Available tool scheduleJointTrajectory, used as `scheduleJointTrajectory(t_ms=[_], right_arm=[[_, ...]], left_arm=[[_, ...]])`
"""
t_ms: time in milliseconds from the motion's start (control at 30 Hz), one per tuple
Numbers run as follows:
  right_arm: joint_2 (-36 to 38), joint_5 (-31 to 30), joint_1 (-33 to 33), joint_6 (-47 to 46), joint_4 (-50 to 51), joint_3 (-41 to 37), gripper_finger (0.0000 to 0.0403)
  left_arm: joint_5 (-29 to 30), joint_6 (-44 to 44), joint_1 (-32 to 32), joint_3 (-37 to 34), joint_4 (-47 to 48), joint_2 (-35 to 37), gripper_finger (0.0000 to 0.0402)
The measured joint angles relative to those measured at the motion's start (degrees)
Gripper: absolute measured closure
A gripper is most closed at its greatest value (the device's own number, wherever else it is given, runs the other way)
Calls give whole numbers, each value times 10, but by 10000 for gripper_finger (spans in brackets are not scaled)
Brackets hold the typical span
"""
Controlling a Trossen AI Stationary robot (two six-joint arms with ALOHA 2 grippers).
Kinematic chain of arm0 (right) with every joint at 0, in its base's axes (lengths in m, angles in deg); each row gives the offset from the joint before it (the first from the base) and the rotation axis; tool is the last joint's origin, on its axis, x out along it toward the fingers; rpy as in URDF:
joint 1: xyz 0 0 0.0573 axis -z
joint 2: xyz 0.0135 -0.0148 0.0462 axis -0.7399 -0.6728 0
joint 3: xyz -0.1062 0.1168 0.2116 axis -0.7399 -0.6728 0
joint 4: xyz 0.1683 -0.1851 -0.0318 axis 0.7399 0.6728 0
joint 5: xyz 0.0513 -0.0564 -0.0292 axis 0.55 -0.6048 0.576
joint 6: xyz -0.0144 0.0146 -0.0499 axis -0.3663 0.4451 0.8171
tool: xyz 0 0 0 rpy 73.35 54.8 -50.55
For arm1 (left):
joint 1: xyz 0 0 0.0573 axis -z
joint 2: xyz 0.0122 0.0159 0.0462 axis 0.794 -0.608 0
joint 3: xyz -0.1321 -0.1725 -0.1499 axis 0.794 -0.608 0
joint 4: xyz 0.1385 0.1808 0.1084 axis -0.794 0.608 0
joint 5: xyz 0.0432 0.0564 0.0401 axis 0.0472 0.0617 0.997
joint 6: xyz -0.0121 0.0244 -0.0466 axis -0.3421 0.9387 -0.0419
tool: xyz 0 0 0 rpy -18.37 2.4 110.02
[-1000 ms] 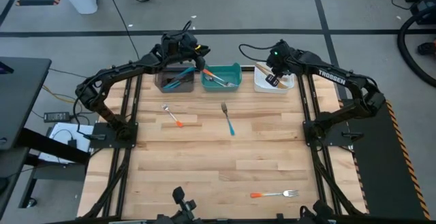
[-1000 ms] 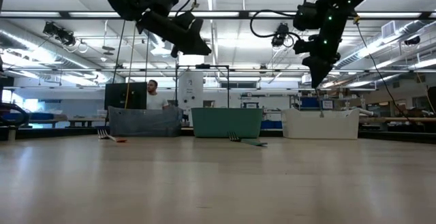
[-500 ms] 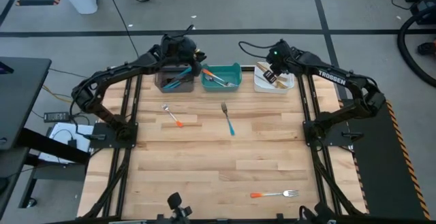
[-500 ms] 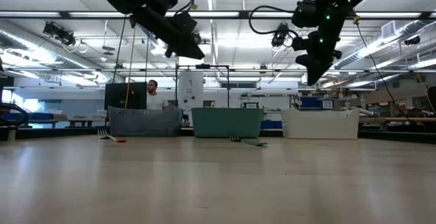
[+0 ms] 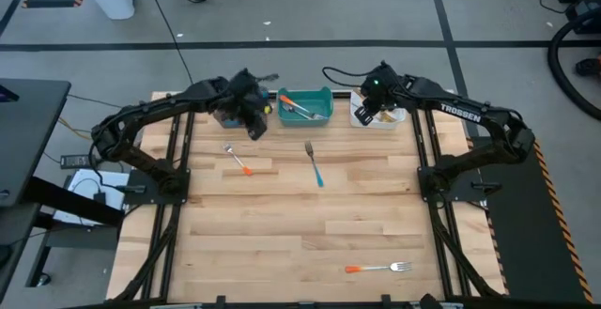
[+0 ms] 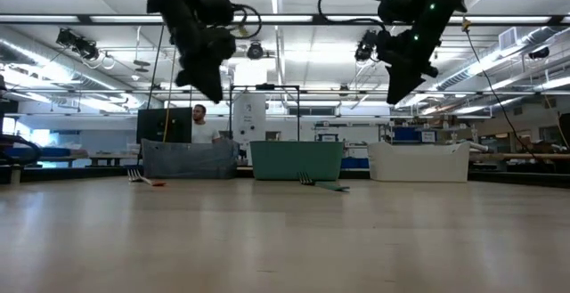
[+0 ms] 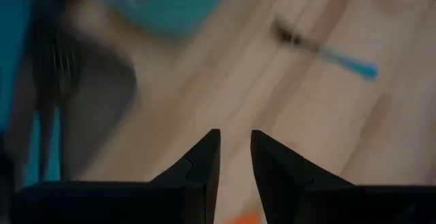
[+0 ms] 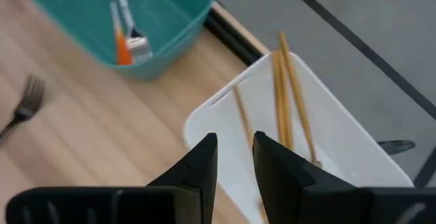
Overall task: Sort silverware by color (type)
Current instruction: Put the top orange fork into the blue bin
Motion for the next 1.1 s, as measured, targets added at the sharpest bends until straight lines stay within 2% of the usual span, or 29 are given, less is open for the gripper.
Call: scheduleJointTrajectory(t_ms=[100,200,300,400,533,767,1100], right_arm=[[8,9,-16,1,5,0,302],[12,10,-26,5,9,0,302],[13,10,-33,9,20,0,302],[12,11,-40,5,35,0,302],[12,12,-50,-25,48,0,302],[12,25,-71,-43,68,0,302],[12,40,-100,-43,70,0,302]], left_arm=[[43,-56,20,0,62,-1,311],[84,-56,39,0,95,-1,310],[94,-98,48,-1,113,-1,310],[96,-213,49,-17,111,-1,311],[129,-393,53,-68,109,-1,316],[136,-597,58,-199,56,-2,319],[151,-707,80,-217,6,-1,319]])
